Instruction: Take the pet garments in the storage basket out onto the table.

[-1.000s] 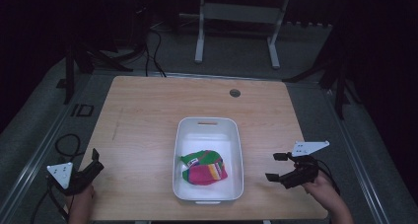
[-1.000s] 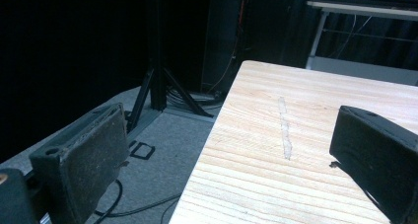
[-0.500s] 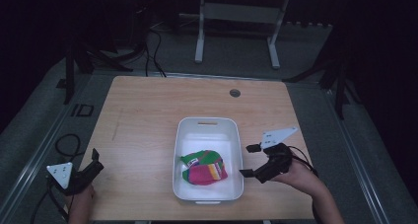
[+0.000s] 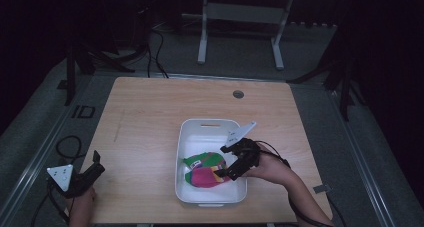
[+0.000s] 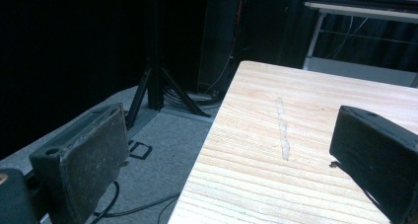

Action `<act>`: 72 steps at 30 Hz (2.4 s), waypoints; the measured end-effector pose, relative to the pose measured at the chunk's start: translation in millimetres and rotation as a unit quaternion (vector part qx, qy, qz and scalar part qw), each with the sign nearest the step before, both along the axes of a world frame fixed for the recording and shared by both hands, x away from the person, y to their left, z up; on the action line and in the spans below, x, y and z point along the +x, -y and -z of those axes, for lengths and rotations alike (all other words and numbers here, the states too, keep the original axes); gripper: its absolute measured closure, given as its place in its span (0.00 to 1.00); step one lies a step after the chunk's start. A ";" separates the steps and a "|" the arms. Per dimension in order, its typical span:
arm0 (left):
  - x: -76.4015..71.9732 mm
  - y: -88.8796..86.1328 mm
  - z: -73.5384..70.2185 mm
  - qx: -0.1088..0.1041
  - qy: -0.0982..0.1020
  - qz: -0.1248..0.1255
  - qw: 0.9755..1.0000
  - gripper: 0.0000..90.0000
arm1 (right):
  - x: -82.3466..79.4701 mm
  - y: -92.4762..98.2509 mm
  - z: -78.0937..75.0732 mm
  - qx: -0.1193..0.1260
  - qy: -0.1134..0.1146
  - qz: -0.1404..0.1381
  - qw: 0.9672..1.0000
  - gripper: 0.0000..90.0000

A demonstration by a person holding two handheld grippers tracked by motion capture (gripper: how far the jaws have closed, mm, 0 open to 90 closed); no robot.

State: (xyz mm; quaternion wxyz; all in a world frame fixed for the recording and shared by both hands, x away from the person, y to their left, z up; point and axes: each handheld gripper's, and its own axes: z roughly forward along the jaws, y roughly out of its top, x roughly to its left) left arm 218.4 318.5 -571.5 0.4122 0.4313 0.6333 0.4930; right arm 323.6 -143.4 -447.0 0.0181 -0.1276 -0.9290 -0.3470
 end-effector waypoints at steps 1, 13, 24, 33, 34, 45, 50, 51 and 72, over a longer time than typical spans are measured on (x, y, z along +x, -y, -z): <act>0.0 -0.1 0.0 0.000 0.000 0.000 1.000 0.02 | 1.6 -6.3 1.0 -0.002 -0.003 -0.003 1.000 0.15; 0.0 -0.8 -0.1 -0.002 0.000 0.002 1.000 0.02 | 11.0 -55.1 14.2 -0.037 -0.005 -0.015 0.999 0.16; -0.2 -1.1 -0.2 -0.003 0.001 0.003 1.000 0.02 | 12.8 -85.7 43.1 -0.097 0.005 -0.022 0.995 0.16; 0.0 -1.0 -0.1 -0.003 0.000 0.004 1.000 0.02 | 22.0 -100.4 71.9 -0.174 0.000 -0.003 0.985 0.21; 0.1 -0.9 -0.1 -0.002 0.000 0.004 1.000 0.02 | 21.9 -101.2 72.9 -0.179 0.000 -0.003 0.984 0.22; 0.0 -0.9 -0.1 -0.002 0.000 0.003 1.000 0.02 | 14.3 -99.1 66.6 -0.200 0.048 0.001 0.979 0.85; 0.3 -0.5 -0.1 -0.001 -0.001 0.002 1.000 0.02 | 15.8 -89.7 51.0 -0.165 0.048 0.015 0.985 0.86; 0.4 -0.4 -0.1 -0.001 -0.001 0.002 1.000 0.02 | 15.5 -85.2 41.3 -0.149 0.052 0.024 0.987 0.86; 0.2 -0.2 0.0 0.000 0.000 0.000 1.000 0.02 | 7.0 -60.1 -59.5 -0.053 0.112 0.038 0.992 0.86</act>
